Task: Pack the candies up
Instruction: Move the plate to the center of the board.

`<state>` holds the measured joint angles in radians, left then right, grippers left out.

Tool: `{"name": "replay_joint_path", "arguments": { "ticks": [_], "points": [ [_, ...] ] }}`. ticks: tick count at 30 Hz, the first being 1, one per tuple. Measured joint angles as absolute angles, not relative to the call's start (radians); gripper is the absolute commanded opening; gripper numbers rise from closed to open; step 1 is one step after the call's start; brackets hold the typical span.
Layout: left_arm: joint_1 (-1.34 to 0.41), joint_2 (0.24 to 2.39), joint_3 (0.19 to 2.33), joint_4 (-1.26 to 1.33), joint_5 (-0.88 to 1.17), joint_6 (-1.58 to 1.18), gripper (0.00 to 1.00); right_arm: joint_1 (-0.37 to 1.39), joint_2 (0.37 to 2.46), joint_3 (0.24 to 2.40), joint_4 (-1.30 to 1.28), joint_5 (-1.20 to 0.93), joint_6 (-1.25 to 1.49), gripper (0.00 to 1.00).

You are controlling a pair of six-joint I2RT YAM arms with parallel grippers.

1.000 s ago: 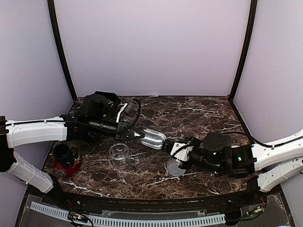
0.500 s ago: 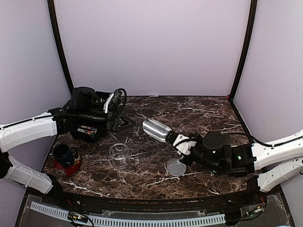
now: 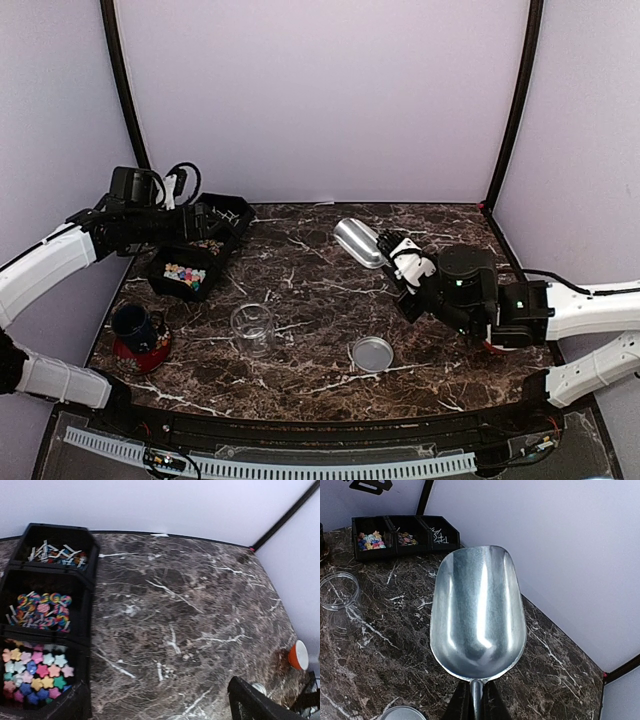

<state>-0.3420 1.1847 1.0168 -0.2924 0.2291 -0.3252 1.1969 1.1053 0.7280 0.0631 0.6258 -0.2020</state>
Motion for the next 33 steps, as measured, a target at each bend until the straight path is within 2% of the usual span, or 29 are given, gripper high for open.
{"name": "replay_joint_path", "arguments": {
  "ticks": [8, 15, 33],
  "points": [
    [-0.175, 1.312, 1.079, -0.335, 0.11, -0.306, 0.99, 1.138, 1.113, 0.76, -0.049, 0.622, -0.076, 0.0],
    [-0.055, 1.504, 1.195, -0.345, 0.063, -0.296, 0.97, 1.116, 1.167, 0.798, -0.148, 0.594, 0.01, 0.0],
    [-0.003, 2.001, 1.572, -0.403, -0.104, -0.174, 0.81, 1.111, 1.096, 0.818, -0.239, 0.534, 0.087, 0.0]
  ]
}}
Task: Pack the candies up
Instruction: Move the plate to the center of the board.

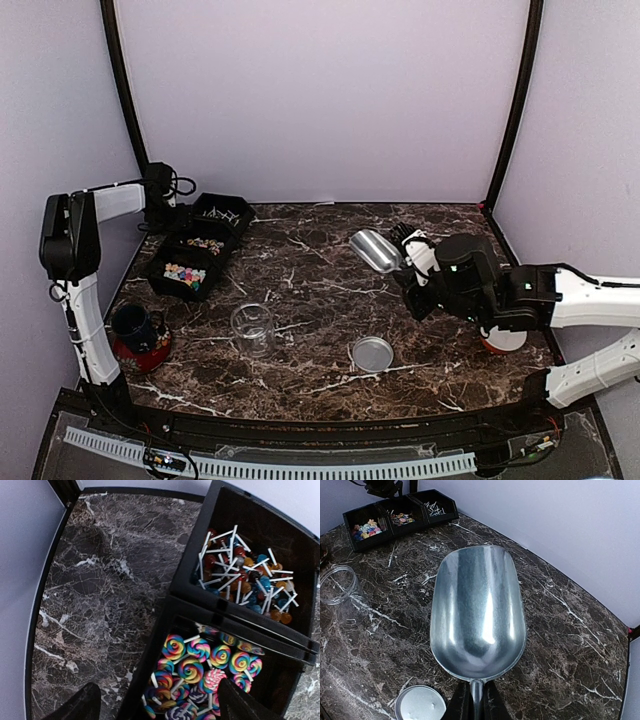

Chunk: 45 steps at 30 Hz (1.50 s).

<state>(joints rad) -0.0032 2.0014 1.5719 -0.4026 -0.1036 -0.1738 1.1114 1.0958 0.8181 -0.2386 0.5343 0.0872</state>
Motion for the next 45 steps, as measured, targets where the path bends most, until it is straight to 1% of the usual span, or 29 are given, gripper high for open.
{"name": "replay_joint_path", "arguments": {
  "ticks": [9, 15, 20, 28, 31, 33, 36, 40, 45],
  "points": [
    [0.035, 2.091, 1.589, -0.413, -0.084, -0.137, 0.53, 1.111, 1.101, 0.813, -0.241, 0.53, 0.092, 0.0],
    [0.038, 2.093, 1.589, -0.412, -0.008, -0.125, 0.38, 1.111, 1.134, 0.823, -0.256, 0.519, 0.091, 0.0],
    [0.036, 2.093, 1.589, -0.413, 0.06, -0.121, 0.35, 1.111, 1.146, 0.853, -0.277, 0.512, 0.09, 0.0],
    [-0.047, 2.093, 1.59, -0.427, 0.056, -0.107, 0.27, 1.111, 1.179, 0.953, -0.332, 0.466, 0.088, 0.0],
    [-0.096, 2.093, 1.595, -0.432, 0.054, -0.105, 0.21, 1.11, 1.2, 1.004, -0.362, 0.462, 0.087, 0.0],
    [-0.125, 2.093, 1.595, -0.435, 0.064, -0.106, 0.14, 1.108, 1.217, 1.033, -0.379, 0.462, 0.087, 0.0],
    [-0.156, 2.093, 1.595, -0.431, 0.073, -0.122, 0.09, 1.101, 1.239, 1.061, -0.403, 0.461, 0.087, 0.0],
    [-0.182, 2.093, 1.595, -0.437, 0.099, -0.101, 0.06, 1.092, 1.257, 1.083, -0.427, 0.448, 0.088, 0.0],
    [-0.201, 2.093, 1.592, -0.432, 0.123, -0.096, 0.06, 1.085, 1.276, 1.111, -0.44, 0.432, 0.083, 0.0]
  ]
}}
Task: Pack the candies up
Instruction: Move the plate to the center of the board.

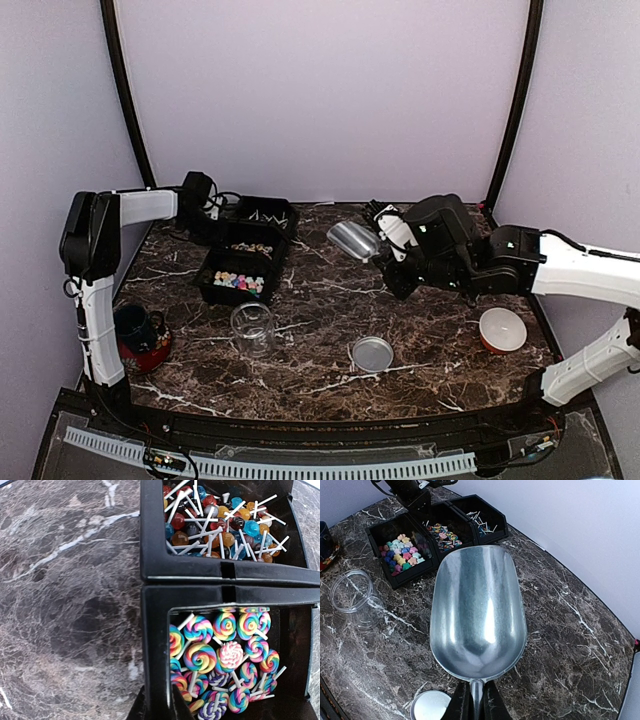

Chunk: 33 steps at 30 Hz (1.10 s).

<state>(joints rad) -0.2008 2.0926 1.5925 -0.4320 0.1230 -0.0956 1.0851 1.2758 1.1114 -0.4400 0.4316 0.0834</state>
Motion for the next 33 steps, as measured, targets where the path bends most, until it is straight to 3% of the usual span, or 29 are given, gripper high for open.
{"name": "replay_joint_path", "arguments": {
  "ticks": [9, 16, 28, 33],
  "points": [
    [-0.269, 2.129, 1.641, -0.437, 0.168, -0.059, 0.01, 1.065, 1.368, 1.208, -0.505, 0.382, 0.046, 0.0],
    [-0.331, 2.162, 1.682, -0.437, 0.234, -0.033, 0.05, 1.049, 1.423, 1.231, -0.538, 0.352, 0.03, 0.0],
    [-0.34, 2.167, 1.704, -0.466, 0.247, -0.025, 0.63, 1.046, 1.437, 1.231, -0.547, 0.329, 0.029, 0.0],
    [-0.34, 2.13, 1.703, -0.493, 0.225, -0.047, 0.92, 1.046, 1.412, 1.224, -0.546, 0.332, 0.035, 0.0]
  ]
}}
